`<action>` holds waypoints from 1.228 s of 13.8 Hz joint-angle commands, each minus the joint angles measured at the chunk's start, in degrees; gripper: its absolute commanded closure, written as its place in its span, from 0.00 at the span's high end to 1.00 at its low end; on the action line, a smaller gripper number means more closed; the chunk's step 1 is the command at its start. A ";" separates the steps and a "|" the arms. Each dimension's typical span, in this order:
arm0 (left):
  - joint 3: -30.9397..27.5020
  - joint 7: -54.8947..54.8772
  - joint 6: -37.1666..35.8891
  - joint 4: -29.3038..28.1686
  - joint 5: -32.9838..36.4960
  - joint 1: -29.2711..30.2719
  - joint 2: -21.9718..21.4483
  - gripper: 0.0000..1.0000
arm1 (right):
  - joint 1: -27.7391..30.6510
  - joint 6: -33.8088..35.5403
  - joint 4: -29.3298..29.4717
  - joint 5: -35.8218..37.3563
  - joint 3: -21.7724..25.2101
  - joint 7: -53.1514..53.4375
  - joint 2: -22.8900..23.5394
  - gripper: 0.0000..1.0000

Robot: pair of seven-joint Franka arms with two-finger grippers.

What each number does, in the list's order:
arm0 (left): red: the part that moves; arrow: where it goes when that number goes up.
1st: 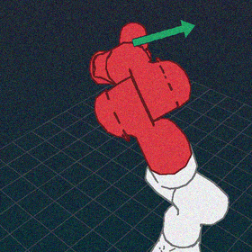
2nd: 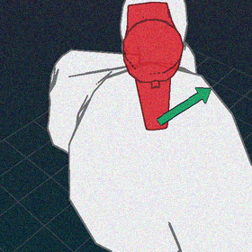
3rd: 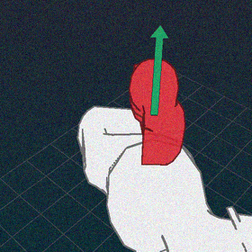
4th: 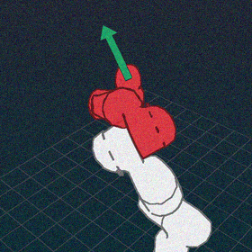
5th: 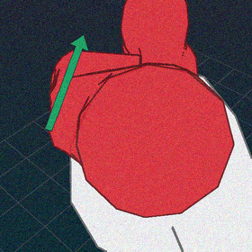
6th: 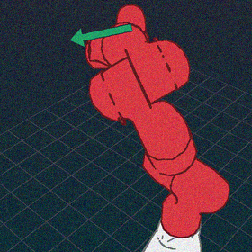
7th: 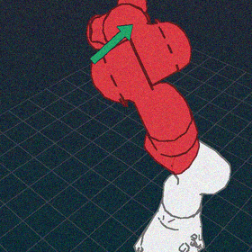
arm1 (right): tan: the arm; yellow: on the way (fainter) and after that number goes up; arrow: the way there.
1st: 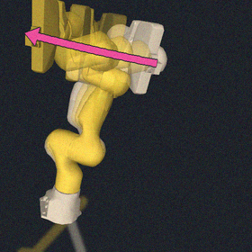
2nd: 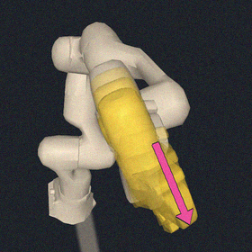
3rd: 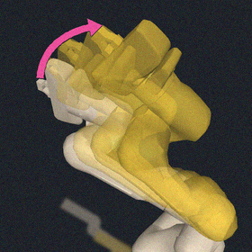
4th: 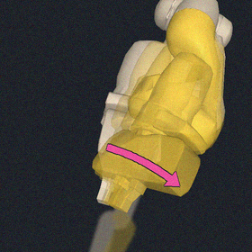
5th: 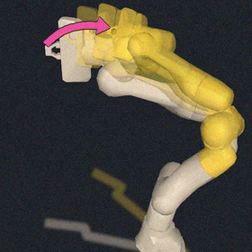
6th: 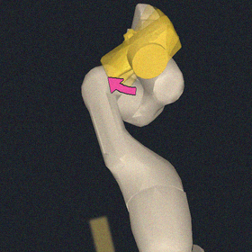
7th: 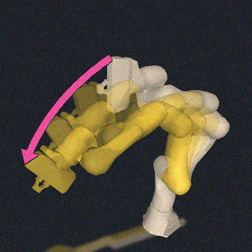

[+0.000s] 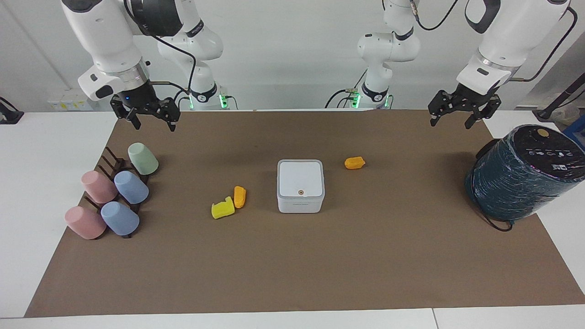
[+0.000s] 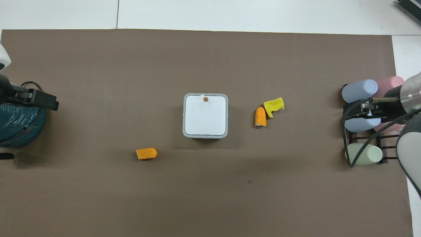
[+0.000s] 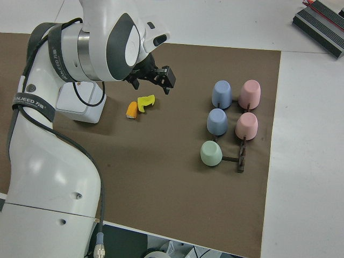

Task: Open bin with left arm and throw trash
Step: 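Reach the right gripper toward the yellow piece beside the bin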

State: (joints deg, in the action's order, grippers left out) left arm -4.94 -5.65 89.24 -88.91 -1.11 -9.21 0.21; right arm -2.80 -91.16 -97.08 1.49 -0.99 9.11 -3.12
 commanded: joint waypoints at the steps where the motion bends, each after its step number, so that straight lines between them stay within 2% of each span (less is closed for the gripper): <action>1: 0.37 -0.59 0.32 -2.14 1.20 0.42 -1.79 1.00 | -0.10 1.33 -0.04 -0.35 -0.42 1.35 -0.57 1.00; 8: 0.37 -0.77 0.23 -2.14 1.20 0.42 -1.79 1.00 | -0.10 0.63 -0.65 -0.96 -0.59 0.56 -0.66 1.00; 9: 0.37 -0.68 0.49 -2.14 1.20 0.51 -1.79 1.00 | -0.19 -1.20 -1.35 -0.96 -0.59 0.73 -0.84 1.00; 11: 0.37 -0.59 0.93 -2.23 1.20 0.51 -1.79 1.00 | -0.19 -7.34 -5.81 -1.14 -0.59 1.08 -2.50 1.00; 13: 0.37 -1.03 1.29 -2.32 1.20 0.60 -1.79 1.00 | -0.19 -16.90 -12.41 -2.10 -0.59 1.08 -2.86 1.00; 15: 0.37 -0.94 2.60 -3.71 1.20 0.51 -2.23 1.00 | -0.54 -22.37 -12.70 -2.72 -0.59 0.73 1.07 1.00; 17: 0.37 -0.51 5.84 -7.48 1.11 -0.10 -3.98 1.00 | -1.50 -28.52 -12.79 -2.72 -0.59 0.91 5.55 1.00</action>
State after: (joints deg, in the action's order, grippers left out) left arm -4.90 -5.70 91.20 -90.61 -1.11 -9.21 -0.18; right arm -3.57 -115.07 -109.54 -0.02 -1.44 9.68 -1.08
